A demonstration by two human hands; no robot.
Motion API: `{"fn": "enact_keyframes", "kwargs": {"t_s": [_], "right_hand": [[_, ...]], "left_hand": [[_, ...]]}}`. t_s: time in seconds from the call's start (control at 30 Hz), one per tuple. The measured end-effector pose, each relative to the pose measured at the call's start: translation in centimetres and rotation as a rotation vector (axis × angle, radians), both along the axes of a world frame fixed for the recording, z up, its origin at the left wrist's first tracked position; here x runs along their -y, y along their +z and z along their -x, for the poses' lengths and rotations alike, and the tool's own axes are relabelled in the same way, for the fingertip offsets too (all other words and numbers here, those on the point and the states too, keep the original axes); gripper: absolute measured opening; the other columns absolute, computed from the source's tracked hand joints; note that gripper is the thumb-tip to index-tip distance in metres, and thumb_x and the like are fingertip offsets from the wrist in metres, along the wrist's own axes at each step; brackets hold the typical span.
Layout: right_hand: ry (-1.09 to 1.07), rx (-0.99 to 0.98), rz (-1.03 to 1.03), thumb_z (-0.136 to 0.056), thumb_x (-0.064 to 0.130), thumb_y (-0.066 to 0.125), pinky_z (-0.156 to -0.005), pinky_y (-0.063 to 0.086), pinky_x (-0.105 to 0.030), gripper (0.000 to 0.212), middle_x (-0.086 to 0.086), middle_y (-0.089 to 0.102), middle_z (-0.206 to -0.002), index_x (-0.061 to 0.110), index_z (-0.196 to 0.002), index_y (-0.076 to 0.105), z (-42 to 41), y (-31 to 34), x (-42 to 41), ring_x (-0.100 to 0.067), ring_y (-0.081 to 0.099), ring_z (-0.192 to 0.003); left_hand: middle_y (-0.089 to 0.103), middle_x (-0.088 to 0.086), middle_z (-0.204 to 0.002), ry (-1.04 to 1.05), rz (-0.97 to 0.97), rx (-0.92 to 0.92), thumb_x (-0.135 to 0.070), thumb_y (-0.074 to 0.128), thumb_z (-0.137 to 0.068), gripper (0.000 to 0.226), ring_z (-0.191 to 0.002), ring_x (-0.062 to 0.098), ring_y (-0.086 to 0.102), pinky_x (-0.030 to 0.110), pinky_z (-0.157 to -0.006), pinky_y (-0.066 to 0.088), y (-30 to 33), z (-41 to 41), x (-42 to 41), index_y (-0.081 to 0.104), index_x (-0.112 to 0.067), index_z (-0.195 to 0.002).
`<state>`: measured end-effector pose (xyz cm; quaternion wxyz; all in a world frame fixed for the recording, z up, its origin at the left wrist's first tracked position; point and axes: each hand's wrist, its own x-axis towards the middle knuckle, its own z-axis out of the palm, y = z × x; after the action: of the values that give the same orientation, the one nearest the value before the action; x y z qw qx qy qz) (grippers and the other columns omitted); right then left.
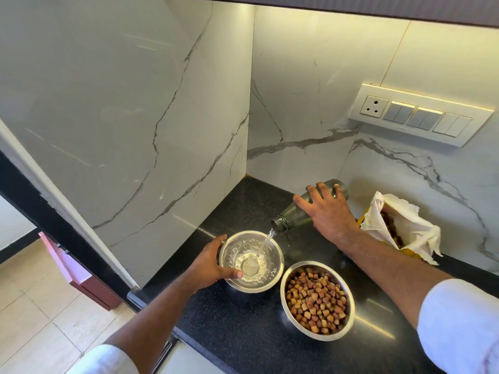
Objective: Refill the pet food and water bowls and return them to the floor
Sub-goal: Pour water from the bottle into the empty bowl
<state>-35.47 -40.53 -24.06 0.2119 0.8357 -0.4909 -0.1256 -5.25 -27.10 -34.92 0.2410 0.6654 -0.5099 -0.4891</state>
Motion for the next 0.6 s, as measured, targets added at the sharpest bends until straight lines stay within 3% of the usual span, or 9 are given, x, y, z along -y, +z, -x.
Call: {"fn": "enact_keyframes", "kwargs": {"t_s": [0.27, 0.43, 0.6], "right_hand": [[-0.060, 0.138, -0.080, -0.082, 0.037, 0.080, -0.114, 0.033, -0.065, 0.095, -0.014, 0.034, -0.159, 0.036, -0.155, 0.020, 0.0, -1.6, -0.6, -0.037, 0.030, -0.148], [-0.130, 0.342, -0.167, -0.081, 0.046, 0.080, -0.113, 0.042, -0.056, 0.095, -0.007, 0.044, -0.153, 0.037, -0.154, 0.021, -0.4, -4.4, -2.3, -0.031, 0.040, -0.143], [-0.321, 0.710, -0.283, -0.074, 0.048, 0.086, -0.099, 0.055, -0.045, 0.098, -0.001, 0.052, -0.142, 0.036, -0.152, 0.027, -0.6, -6.2, -2.8, -0.025, 0.051, -0.129]], "left_hand": [[0.043, -0.004, -0.156, 0.005, 0.010, 0.006, -0.071, 0.095, -0.038, 0.143, -0.140, 0.021, 0.047, 0.052, -0.115, 0.045, -0.1, -0.2, 0.0, 0.026, -0.035, -0.157], [0.048, -0.004, -0.151, 0.020, 0.026, -0.013, -0.071, 0.095, -0.038, 0.141, -0.136, 0.021, 0.052, 0.051, -0.113, 0.048, -0.1, -0.2, 0.1, 0.028, -0.034, -0.156], [0.050, -0.005, -0.146, 0.044, 0.063, -0.007, -0.073, 0.094, -0.037, 0.137, -0.131, 0.022, 0.055, 0.050, -0.107, 0.053, -0.1, -0.3, 0.8, 0.033, -0.036, -0.154]]}}
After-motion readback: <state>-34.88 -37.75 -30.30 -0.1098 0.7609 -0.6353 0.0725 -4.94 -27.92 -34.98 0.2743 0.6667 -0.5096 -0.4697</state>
